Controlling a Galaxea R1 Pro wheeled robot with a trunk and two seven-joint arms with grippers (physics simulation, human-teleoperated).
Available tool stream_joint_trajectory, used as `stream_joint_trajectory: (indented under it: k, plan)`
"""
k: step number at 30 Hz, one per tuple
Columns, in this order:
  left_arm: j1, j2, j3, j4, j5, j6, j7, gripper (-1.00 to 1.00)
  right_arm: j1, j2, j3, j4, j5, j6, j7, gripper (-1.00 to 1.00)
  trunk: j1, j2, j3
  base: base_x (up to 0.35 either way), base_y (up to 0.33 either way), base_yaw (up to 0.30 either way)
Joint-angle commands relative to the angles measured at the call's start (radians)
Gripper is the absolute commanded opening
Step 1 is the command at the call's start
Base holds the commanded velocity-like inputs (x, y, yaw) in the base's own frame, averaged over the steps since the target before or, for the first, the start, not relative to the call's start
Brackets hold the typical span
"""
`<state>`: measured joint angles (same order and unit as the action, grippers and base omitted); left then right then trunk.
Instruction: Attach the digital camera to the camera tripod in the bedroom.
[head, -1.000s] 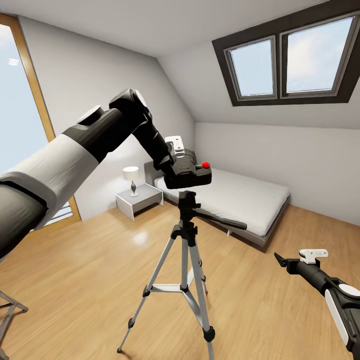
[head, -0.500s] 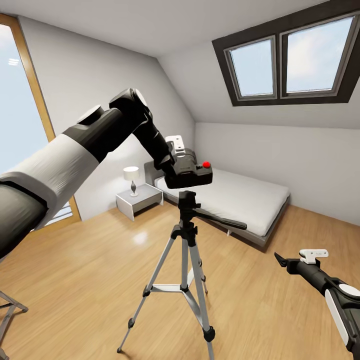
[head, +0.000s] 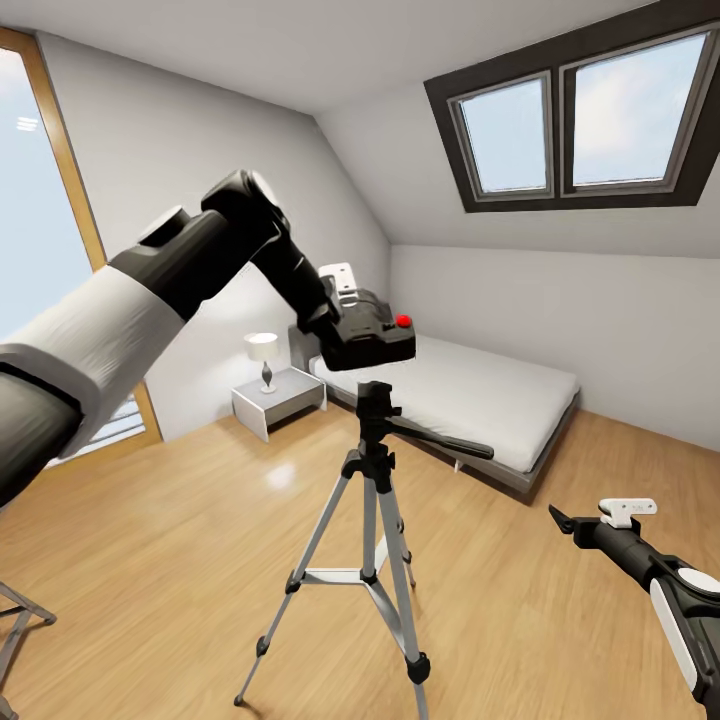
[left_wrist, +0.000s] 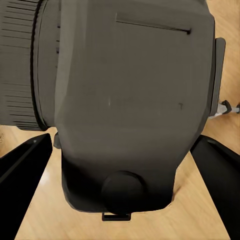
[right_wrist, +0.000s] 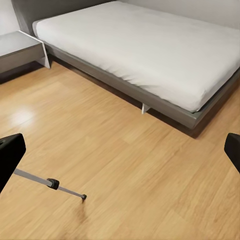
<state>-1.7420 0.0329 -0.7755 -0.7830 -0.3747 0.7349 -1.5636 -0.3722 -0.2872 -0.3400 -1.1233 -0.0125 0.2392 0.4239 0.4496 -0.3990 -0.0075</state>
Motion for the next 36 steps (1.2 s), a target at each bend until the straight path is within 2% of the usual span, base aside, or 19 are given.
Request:
stream_joint_trajectory:
  k: [1,2,8,10,13,15,17,23,26,27,31,36]
  plan:
    - [-0.001,0.006,0.009,-0.007,-0.006,0.01,-0.007,-1.0,-0.001,0.0,-0.002,-0.001,-0.001,0.007,0.006,1.0,0.0,-0.001,-0.001,0.0,0.0,0.0]
    - [-0.001,0.014,0.036,-0.018,-0.006,0.009,-0.007,-1.0,-0.001,0.0,-0.002,-0.001,-0.001,0.007,0.006,1.0,0.0,-0.001,-0.001,0.0,0.0,0.0]
    - [-0.001,0.023,0.13,-0.034,-0.007,0.008,-0.007,-1.0,-0.001,0.0,-0.002,-0.001,-0.001,0.008,0.006,1.0,0.0,-0.001,-0.001,0.0,0.0,0.0]
    - [-0.001,0.018,0.156,-0.037,-0.007,0.01,-0.007,-1.0,-0.001,0.0,-0.002,-0.001,0.0,0.009,0.006,1.0,0.0,-0.001,-0.001,0.0,0.0,0.0]
    - [0.0,0.007,0.167,-0.039,-0.007,0.014,-0.007,-1.0,-0.001,0.0,-0.002,-0.001,0.0,0.009,0.006,1.0,0.0,-0.001,-0.001,0.0,0.0,0.0]
    - [0.0,-0.006,0.162,-0.039,-0.008,0.015,-0.007,-1.0,-0.001,0.0,-0.002,-0.001,0.0,0.009,0.005,1.0,0.0,-0.001,-0.001,0.0,0.0,0.0]
    - [-0.001,-0.023,0.13,-0.037,-0.008,0.017,-0.007,-1.0,-0.001,0.0,-0.002,-0.001,0.0,0.009,0.004,1.0,0.0,-0.001,-0.001,0.0,0.0,0.0]
    - [-0.001,-0.028,0.116,-0.036,-0.009,0.016,-0.007,-1.0,-0.001,0.0,-0.002,-0.001,0.0,0.009,0.004,1.0,0.0,-0.001,-0.001,0.0,0.0,0.0]
    - [0.0,-0.03,0.075,-0.033,-0.009,0.016,-0.007,-1.0,-0.001,0.0,-0.002,-0.001,0.0,0.009,0.004,1.0,0.0,-0.001,-0.001,0.0,0.0,0.0]
    - [0.001,-0.03,0.038,-0.032,-0.009,0.017,-0.007,-1.0,-0.001,0.0,-0.002,-0.001,0.0,0.009,0.004,1.0,0.0,-0.001,-0.001,0.0,0.0,0.0]
    - [0.001,-0.031,0.013,-0.03,-0.009,0.017,-0.007,-1.0,-0.001,0.0,-0.002,-0.001,0.0,0.008,0.005,1.0,0.0,-0.001,-0.001,0.0,0.0,0.0]
    - [0.001,-0.031,0.004,-0.022,-0.009,0.032,-0.007,-1.0,-0.001,0.0,-0.002,-0.001,0.0,0.008,0.005,1.0,0.0,-0.001,-0.001,0.0,0.0,0.0]
